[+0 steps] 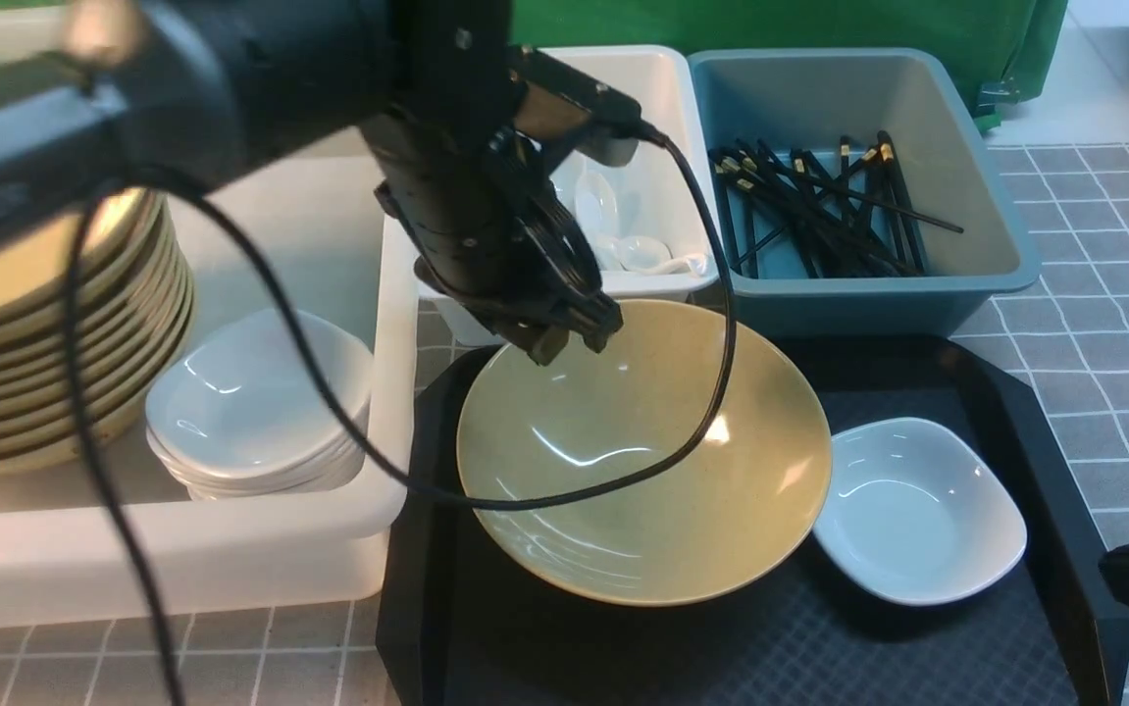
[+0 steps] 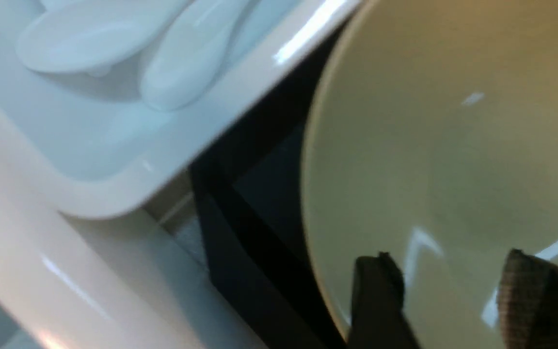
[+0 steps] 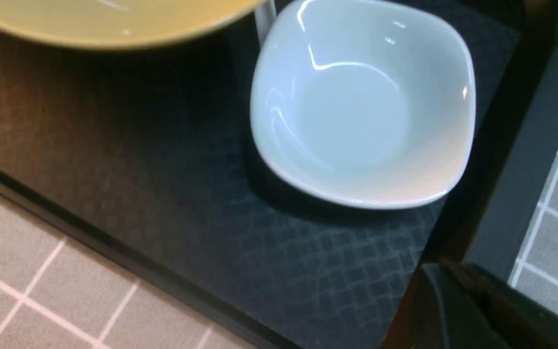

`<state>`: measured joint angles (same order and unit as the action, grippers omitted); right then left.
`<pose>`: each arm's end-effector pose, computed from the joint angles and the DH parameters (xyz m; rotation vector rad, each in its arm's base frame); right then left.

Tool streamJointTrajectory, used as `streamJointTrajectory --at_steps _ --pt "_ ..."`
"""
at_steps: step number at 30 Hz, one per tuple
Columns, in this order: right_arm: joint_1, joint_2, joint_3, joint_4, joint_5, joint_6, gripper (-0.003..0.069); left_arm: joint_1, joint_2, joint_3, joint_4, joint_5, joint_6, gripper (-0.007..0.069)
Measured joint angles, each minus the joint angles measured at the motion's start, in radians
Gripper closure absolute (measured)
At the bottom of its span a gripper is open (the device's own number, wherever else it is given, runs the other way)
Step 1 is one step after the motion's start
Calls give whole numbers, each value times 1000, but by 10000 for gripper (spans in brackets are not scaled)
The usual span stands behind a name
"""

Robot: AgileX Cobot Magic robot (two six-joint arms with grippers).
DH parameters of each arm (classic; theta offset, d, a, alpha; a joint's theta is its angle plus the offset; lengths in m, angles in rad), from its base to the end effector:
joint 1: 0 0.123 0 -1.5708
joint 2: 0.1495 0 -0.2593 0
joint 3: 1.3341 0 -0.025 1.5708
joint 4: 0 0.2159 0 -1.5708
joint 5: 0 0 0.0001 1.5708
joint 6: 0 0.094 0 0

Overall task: On grey table put chopsticks spoon bowls plates into blue grey white boxes.
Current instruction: 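Grasp the large bowl on the tray by its rim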

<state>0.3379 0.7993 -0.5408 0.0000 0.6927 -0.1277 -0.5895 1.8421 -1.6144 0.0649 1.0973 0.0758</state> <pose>0.1197 0.0421 0.2500 -0.5622 2.3713 0.0943 0.2971 -0.1922 0.2655 0.9418 2.6407 -0.0346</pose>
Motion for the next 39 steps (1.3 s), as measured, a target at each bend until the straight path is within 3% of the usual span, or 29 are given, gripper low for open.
streamJointTrajectory --at_steps 6,12,17,20,23,24,26,34,39 --pt "0 -1 0 10 0 1 626 0 102 -28 75 -5 -9 201" --pt "0 -1 0 27 -8 1 625 0 160 -33 102 -11 -10 194" --pt "0 -1 0 28 -25 2 625 0 184 -34 54 -5 -6 207" --pt "0 -1 0 30 -29 2 625 0 188 -34 30 2 25 276" --pt "0 -2 0 30 -30 2 625 0 189 -35 25 2 39 375" --pt "0 -2 0 30 -30 2 625 0 189 -37 20 -2 38 452" --pt "0 -2 0 30 -30 2 625 1 184 -42 -6 -16 35 501" --pt "0 -2 0 30 -32 2 625 6 82 -45 -117 3 67 603" --pt "0 -2 0 30 -45 2 625 88 -58 -45 -278 -44 154 614"
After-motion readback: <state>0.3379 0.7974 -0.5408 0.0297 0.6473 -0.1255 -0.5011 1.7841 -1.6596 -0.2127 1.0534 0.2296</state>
